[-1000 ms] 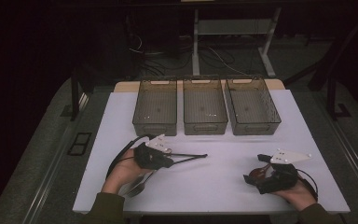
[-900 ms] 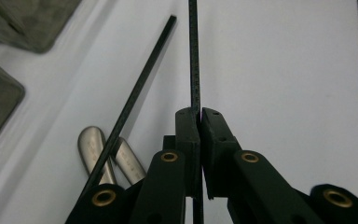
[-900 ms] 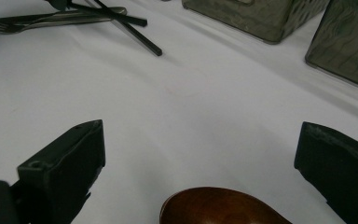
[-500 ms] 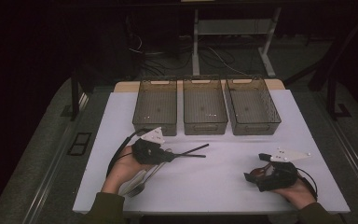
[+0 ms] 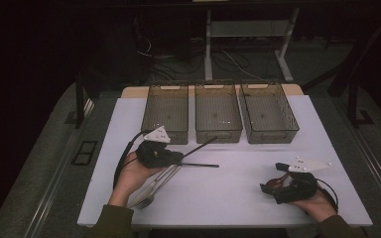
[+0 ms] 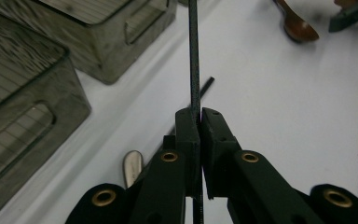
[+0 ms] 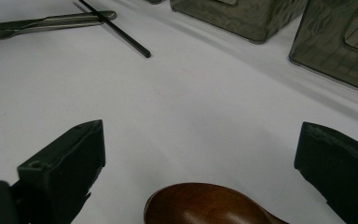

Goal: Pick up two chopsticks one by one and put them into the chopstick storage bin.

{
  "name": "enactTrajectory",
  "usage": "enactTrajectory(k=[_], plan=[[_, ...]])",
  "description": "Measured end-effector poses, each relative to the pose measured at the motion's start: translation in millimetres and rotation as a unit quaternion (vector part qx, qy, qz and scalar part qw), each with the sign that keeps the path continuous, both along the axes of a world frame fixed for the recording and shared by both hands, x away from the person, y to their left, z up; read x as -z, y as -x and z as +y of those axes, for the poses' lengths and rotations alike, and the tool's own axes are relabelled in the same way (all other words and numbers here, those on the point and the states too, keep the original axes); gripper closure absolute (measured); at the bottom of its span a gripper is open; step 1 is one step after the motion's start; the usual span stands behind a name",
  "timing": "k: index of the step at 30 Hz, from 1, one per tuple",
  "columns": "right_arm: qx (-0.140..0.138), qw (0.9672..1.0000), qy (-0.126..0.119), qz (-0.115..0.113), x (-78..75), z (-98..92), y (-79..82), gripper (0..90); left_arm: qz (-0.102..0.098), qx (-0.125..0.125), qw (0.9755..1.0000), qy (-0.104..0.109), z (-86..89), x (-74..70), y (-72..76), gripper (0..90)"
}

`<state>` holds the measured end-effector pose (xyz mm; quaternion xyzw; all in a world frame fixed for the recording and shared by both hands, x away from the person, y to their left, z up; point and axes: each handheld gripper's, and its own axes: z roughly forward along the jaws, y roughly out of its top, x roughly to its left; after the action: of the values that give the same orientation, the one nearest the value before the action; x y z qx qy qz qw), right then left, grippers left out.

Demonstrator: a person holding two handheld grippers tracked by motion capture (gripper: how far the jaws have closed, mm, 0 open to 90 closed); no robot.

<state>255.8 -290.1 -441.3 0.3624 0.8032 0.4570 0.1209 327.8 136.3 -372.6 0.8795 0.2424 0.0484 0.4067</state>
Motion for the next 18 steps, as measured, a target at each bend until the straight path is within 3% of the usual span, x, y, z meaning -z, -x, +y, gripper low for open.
enactTrajectory(k=[6,12,18], plan=[[0.0,1.0,-0.001,0.0,-0.2,-0.4,0.4,2.2,-0.004,-0.047,0.9989,0.005,0.7,-3.1,-4.8,85.3],[0.001,1.0,-0.003,-0.002,-0.9,-0.6,0.3,2.2,-0.002,-0.053,0.9986,0.002,4.5,-7.3,-10.4,85.4],[0.002,1.0,-0.005,0.0,-1.2,-1.6,0.9,2.2,-0.002,-0.077,0.997,0.01,8.1,-12.7,-21.3,85.4]])
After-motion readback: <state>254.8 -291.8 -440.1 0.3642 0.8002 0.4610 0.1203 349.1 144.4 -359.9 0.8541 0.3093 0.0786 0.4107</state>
